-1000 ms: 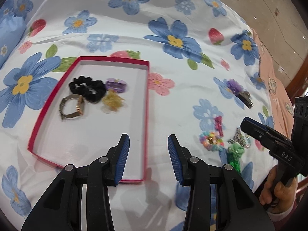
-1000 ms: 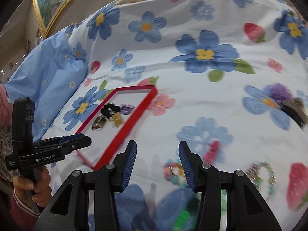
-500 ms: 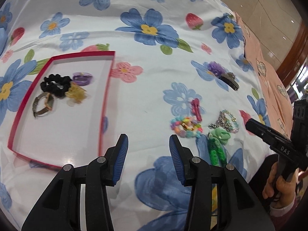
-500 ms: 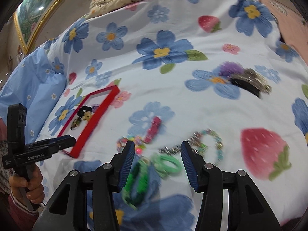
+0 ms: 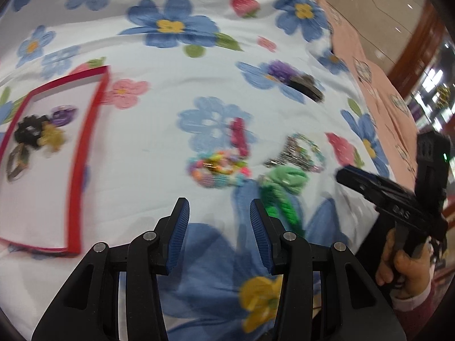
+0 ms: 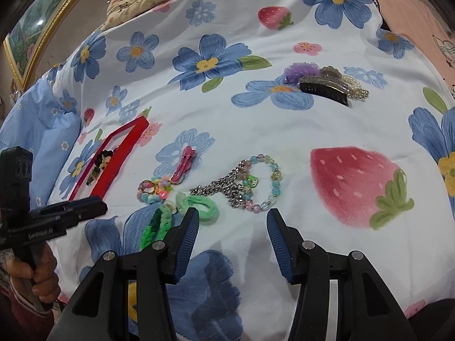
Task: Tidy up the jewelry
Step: 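Grasp the green braided hair tie with the left tool while the right tool grasps the beaded bracelet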
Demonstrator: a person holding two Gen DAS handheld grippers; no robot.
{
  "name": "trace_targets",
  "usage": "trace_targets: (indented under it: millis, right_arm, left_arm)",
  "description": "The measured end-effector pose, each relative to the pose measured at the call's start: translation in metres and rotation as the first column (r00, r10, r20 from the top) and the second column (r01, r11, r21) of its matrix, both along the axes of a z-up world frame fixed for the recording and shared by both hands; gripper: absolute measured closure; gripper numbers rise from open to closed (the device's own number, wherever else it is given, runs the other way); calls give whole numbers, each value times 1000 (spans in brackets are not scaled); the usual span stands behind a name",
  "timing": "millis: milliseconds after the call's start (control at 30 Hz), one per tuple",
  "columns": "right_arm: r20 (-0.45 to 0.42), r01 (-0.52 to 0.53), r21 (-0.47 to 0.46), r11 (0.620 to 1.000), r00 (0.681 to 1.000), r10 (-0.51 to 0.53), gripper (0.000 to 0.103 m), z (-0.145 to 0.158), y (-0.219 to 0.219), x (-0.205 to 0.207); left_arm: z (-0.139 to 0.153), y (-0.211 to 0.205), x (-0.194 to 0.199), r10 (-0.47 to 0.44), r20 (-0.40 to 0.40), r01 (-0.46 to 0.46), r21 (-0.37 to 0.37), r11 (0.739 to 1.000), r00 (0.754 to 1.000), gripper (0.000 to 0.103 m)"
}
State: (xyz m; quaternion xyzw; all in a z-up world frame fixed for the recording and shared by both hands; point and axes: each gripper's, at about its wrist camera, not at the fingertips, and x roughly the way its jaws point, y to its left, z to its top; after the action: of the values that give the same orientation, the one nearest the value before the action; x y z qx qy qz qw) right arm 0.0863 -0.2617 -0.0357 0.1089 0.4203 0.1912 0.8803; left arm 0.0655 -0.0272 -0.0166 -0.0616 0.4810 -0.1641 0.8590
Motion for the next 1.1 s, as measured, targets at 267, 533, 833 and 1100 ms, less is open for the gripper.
trace_targets:
  millis: [267,533,833,1100]
  right_arm:
    - [-3,14,-32,999,1000,-15,51,-3,-6,16]
    - [-40,32,-117,993,999,-36,52,-21,-5,37]
    - [-24,48,-217,975,998,-55,94,-32,3,47]
    - [9,60,-107,992,998,-59,95,-12,-9,39]
  left_arm:
    - [-16,-45,4,-115,-44,117,25,993,992,60]
    - [-32,-62,9,-146,-74,148,26,989,987,60]
    - [-36,-68,9,-198,-69,197,-33,980,978,92]
    - [-18,-58,1,-177,-5,177,-24,984,984,94]
